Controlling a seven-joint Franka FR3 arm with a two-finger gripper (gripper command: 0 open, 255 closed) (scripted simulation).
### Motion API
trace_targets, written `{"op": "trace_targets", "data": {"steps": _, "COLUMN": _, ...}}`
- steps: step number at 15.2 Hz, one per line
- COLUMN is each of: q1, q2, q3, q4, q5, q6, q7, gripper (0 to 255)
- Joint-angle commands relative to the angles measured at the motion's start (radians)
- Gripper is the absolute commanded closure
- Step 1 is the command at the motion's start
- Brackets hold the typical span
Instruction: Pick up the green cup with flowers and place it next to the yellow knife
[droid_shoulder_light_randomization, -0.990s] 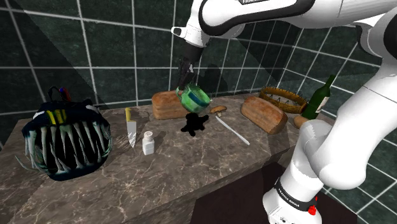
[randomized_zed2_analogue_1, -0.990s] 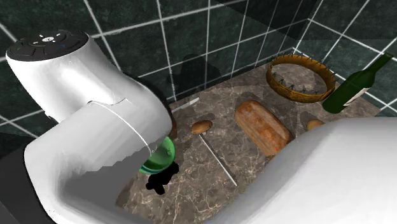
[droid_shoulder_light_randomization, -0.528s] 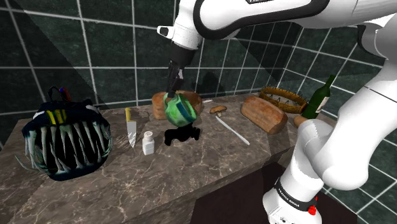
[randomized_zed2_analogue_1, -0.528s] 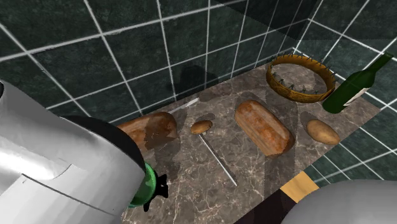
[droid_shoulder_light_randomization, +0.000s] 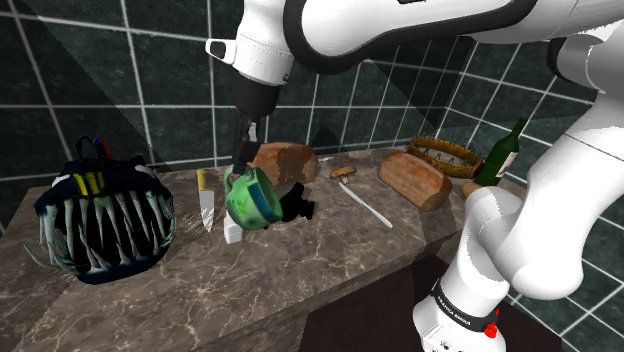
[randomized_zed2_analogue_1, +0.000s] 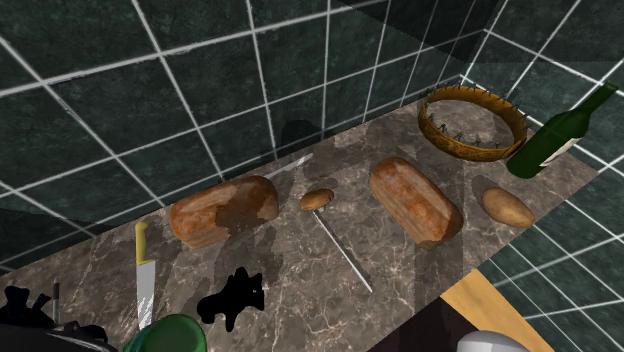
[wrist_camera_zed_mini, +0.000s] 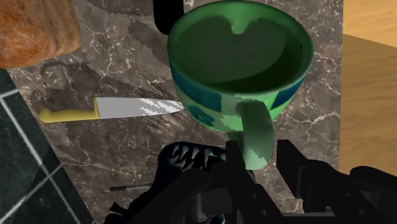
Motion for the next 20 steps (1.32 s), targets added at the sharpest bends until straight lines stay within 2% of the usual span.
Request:
{"op": "trace_targets", "data": {"steps": 1, "q1": 0.017, "q2": 0.012, "q3": 0.028, "q4": 0.012, "q5": -0.005, "q6": 0.002, "q7": 0.049, "gripper": 255}}
{"op": "trace_targets", "data": {"steps": 3, "q1": 0.030, "q2": 0.029, "q3": 0.050, "q4": 0.031, "q5": -0.010, "q6": 0.001, "q7": 0.087, "gripper": 255}}
{"op": "trace_targets", "data": {"steps": 20, "q1": 0.031, "q2": 0.087, "q3": 0.055, "q4": -0.139, "q5": -0.015, "q6": 0.230, "q7": 0.091, "gripper": 255}}
